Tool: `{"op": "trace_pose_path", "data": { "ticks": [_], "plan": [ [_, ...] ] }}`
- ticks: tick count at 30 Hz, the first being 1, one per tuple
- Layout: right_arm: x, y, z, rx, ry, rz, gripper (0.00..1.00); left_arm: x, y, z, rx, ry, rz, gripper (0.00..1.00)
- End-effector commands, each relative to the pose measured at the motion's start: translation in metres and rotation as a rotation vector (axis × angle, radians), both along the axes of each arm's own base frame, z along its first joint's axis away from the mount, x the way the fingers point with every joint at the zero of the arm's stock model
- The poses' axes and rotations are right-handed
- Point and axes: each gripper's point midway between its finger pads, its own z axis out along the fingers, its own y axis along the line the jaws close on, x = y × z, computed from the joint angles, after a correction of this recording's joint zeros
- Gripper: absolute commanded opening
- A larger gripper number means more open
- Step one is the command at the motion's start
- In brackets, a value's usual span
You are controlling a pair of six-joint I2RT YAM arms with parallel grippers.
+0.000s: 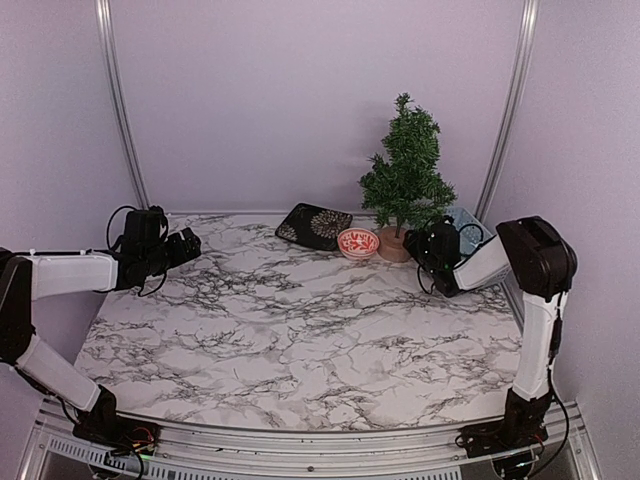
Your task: Decorate the small christmas tree
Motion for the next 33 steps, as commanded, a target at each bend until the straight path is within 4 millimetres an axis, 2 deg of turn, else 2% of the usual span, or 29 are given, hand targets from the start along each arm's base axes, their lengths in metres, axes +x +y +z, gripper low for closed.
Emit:
{"op": "trace_pose_path", "data": {
  "ticks": [1, 13, 22, 27, 33],
  "plan": [
    [0.007, -0.010, -0.017, -0.016, 0.067, -0.060, 0.48, 0.005, -0.002, 0.002, -0.005, -0.018, 0.003, 0.99],
    [0.015, -0.008, -0.046, -0.004, 0.118, 0.004, 0.48, 0.006, 0.000, 0.001, 0.004, -0.018, 0.009, 0.99],
    [-0.001, -0.009, -0.051, -0.040, 0.164, 0.056, 0.39, 0.008, -0.001, 0.001, -0.003, -0.017, 0.010, 0.99],
    [-0.014, -0.007, -0.057, -0.023, 0.195, 0.099, 0.38, 0.009, -0.003, 0.002, -0.010, -0.020, 0.006, 0.99],
    [-0.028, -0.003, -0.046, -0.011, 0.159, 0.146, 0.37, 0.009, -0.003, 0.001, -0.008, -0.017, 0.001, 0.99]
  ]
}}
